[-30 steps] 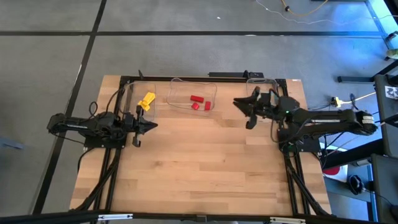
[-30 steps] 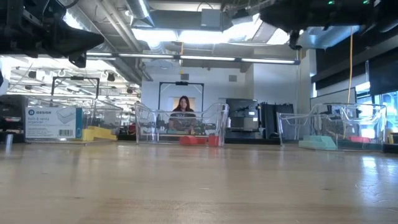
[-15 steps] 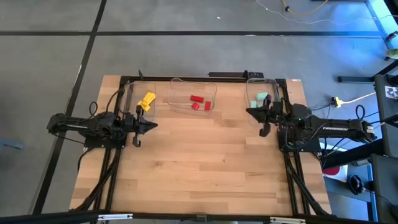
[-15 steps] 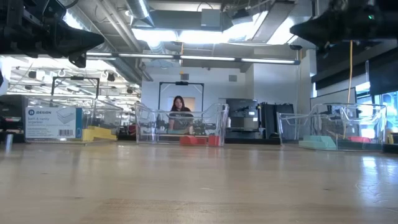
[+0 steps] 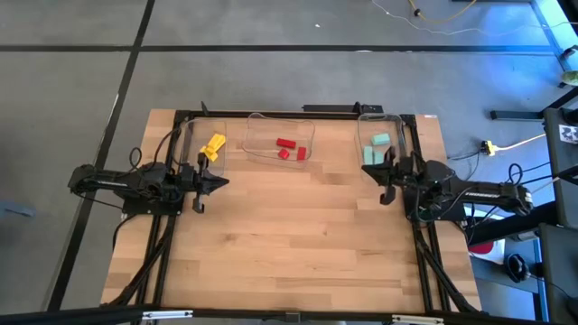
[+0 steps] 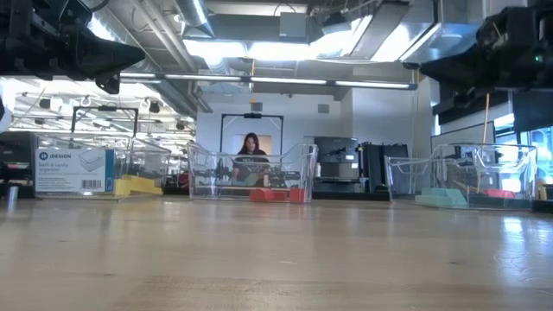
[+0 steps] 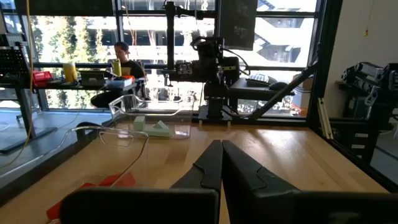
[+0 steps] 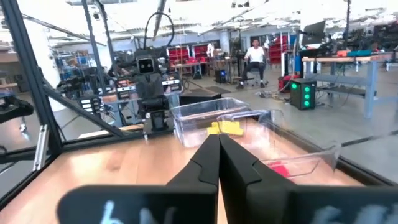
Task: Sort & place blocks by color
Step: Return to Home Position
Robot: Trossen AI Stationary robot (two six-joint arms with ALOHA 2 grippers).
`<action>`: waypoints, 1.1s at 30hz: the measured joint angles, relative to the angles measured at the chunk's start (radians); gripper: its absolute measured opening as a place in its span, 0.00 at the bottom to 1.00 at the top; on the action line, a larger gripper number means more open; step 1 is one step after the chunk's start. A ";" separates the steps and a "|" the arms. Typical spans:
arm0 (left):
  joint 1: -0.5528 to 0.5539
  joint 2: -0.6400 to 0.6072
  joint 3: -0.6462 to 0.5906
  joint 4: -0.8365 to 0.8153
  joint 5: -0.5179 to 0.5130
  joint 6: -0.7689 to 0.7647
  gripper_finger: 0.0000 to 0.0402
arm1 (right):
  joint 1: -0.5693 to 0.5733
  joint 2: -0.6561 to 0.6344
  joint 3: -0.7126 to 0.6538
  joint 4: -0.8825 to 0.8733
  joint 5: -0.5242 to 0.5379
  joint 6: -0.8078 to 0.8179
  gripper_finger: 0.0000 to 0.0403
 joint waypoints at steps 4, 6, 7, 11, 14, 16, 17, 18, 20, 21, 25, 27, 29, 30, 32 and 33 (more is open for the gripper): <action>0.000 0.000 0.000 0.000 -0.001 0.000 0.00 | 0.001 -0.024 -0.021 -0.024 -0.009 -0.018 0.00; 0.000 0.000 0.000 0.000 0.000 0.000 0.00 | 0.001 -0.027 -0.021 -0.027 -0.036 -0.019 0.00; 0.000 0.000 0.000 0.000 0.000 0.000 0.00 | 0.001 -0.027 -0.021 -0.032 -0.056 -0.019 0.00; 0.000 0.000 0.000 0.000 0.000 0.000 0.00 | 0.001 -0.026 -0.021 -0.118 -0.087 -0.055 0.00; 0.000 0.000 0.000 0.000 0.000 0.000 0.00 | 0.001 -0.026 -0.021 -0.181 -0.037 -0.060 0.00; 0.000 0.000 0.000 0.000 0.000 0.000 0.00 | 0.001 -0.024 -0.021 -0.214 -0.009 -0.039 0.00; 0.000 0.000 0.000 0.000 0.000 0.000 0.00 | 0.001 -0.019 -0.021 -0.211 -0.007 -0.039 0.00; 0.000 0.000 0.000 0.000 0.000 0.000 0.00 | 0.001 -0.019 -0.021 -0.208 -0.007 -0.056 0.00; 0.000 0.000 0.000 0.000 0.000 0.000 0.00 | 0.001 -0.019 -0.021 -0.208 -0.008 -0.091 0.00; 0.000 0.000 0.000 0.000 0.000 0.000 0.00 | 0.001 -0.019 -0.021 -0.208 -0.007 -0.107 0.00; 0.000 0.000 0.000 0.000 0.000 0.000 0.00 | 0.001 -0.019 -0.021 -0.208 -0.007 -0.106 0.00; 0.000 0.000 0.000 0.000 0.000 0.000 0.00 | 0.001 -0.019 -0.021 -0.208 -0.007 -0.108 0.00; 0.000 0.000 0.000 0.000 0.000 0.000 0.00 | 0.001 -0.019 -0.021 -0.208 -0.007 -0.106 0.00; 0.000 0.000 0.000 0.000 0.000 0.000 0.00 | 0.001 -0.019 -0.021 -0.208 -0.007 -0.106 0.00; 0.000 0.000 0.000 0.000 0.000 0.000 0.00 | 0.001 -0.019 -0.021 -0.208 -0.007 -0.108 0.00; 0.000 0.000 0.000 0.000 0.000 0.000 0.00 | 0.001 -0.019 -0.021 -0.208 -0.007 -0.108 0.00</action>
